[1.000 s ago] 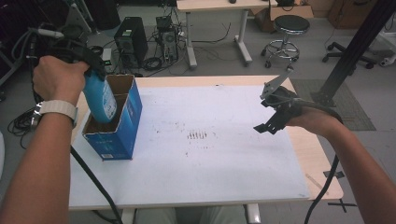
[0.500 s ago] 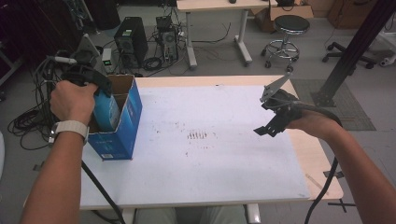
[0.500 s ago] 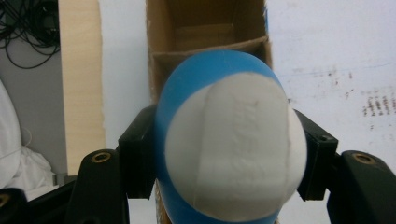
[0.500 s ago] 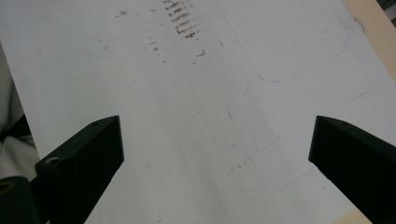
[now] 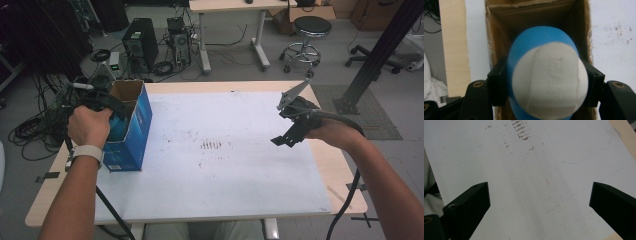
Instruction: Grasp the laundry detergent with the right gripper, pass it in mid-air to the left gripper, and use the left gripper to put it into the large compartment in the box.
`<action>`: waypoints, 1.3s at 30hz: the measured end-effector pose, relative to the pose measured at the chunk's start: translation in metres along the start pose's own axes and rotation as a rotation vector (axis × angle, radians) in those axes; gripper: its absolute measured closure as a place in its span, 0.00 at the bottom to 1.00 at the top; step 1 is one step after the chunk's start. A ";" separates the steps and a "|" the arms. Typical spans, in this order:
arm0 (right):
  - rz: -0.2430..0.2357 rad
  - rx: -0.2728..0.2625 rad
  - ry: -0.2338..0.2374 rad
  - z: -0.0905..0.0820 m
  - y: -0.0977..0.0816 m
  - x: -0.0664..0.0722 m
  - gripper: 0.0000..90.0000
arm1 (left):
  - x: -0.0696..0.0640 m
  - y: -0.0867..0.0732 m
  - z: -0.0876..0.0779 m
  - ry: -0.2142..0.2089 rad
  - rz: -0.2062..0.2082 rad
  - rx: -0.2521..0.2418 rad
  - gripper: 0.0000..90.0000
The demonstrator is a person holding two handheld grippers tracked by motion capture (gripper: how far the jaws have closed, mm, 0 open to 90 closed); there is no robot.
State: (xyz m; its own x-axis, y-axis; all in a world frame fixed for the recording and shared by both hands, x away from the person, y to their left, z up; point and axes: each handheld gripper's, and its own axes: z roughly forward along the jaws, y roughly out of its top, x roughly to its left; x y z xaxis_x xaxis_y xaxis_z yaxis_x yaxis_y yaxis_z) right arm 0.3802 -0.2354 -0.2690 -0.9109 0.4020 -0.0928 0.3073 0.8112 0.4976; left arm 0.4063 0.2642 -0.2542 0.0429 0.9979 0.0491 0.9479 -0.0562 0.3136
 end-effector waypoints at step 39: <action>0.016 0.005 -0.009 -0.004 -0.006 0.003 0.03 | 0.008 -0.009 0.015 -0.014 0.013 -0.024 0.33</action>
State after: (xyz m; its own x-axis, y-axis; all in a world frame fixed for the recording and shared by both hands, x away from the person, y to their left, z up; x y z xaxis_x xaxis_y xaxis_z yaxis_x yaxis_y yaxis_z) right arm 0.3746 -0.2411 -0.2684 -0.9033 0.4189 -0.0926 0.3233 0.8066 0.4949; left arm 0.4030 0.2728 -0.2713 0.0594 0.9974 0.0400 0.9395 -0.0694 0.3353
